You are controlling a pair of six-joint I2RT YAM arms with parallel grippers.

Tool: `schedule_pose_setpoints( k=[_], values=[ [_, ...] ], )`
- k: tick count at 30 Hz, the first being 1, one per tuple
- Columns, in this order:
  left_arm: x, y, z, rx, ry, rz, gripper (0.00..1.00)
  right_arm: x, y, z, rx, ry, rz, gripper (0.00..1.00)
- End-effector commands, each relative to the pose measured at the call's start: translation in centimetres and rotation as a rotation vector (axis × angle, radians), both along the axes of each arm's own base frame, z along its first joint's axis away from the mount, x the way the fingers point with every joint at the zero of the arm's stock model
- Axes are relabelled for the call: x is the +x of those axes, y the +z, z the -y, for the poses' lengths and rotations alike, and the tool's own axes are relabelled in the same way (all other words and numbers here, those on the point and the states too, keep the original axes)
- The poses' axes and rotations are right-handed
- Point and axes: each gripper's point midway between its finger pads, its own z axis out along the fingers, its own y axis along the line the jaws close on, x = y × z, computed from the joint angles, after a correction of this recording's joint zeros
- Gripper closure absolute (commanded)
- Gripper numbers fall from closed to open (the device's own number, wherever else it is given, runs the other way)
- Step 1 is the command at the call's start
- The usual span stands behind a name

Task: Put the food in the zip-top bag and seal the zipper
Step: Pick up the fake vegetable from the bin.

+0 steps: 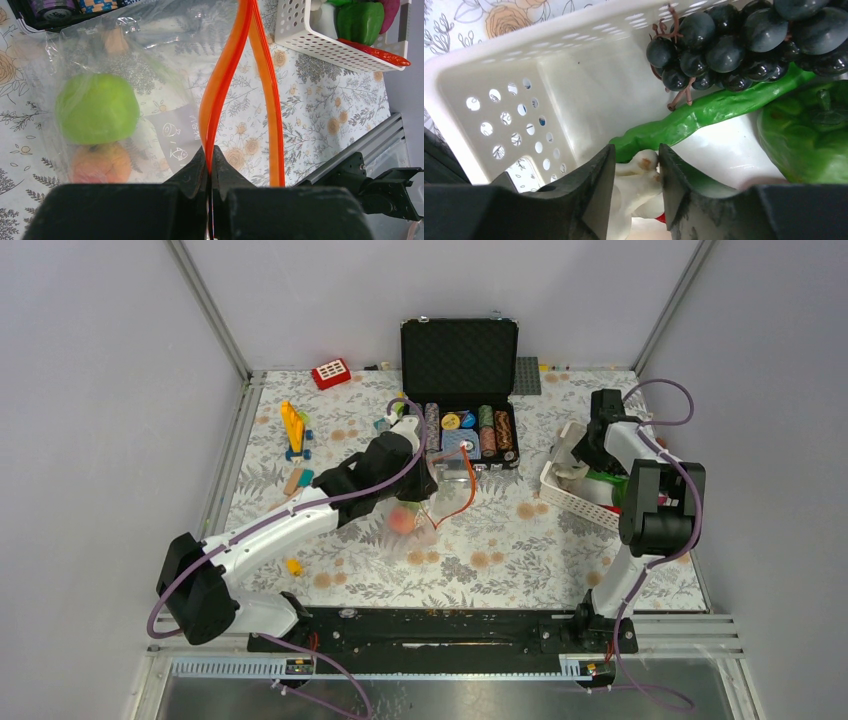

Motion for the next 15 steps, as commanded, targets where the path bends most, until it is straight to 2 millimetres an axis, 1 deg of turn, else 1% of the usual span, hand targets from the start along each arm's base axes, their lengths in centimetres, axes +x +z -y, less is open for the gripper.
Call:
schedule_pose_setpoints(
  k=[1, 6, 9, 11, 15],
  values=[
    [0.5, 1.3, 0.5, -0.042, -0.013, 0.041, 1.0, 0.7, 0.9, 0.5, 0.015, -0.03, 0.017, 0.61],
    [0.5, 1.4, 0.4, -0.041, -0.009, 0.046, 1.0, 0.5, 0.8, 0.8, 0.012, -0.037, 0.012, 0.77],
    [0.5, 1.3, 0.4, -0.041, -0.007, 0.044, 1.0, 0.4, 1.1, 0.8, 0.009, -0.029, 0.015, 0.87],
    [0.5, 1.4, 0.4, -0.043, -0.007, 0.047, 1.0, 0.2, 1.6, 0.8, 0.004, -0.023, 0.02, 0.92],
    [0.5, 1.6, 0.3, -0.046, -0.005, 0.049, 1.0, -1.0, 3.9, 1.3, -0.037, -0.028, 0.06, 0.96]
  ],
)
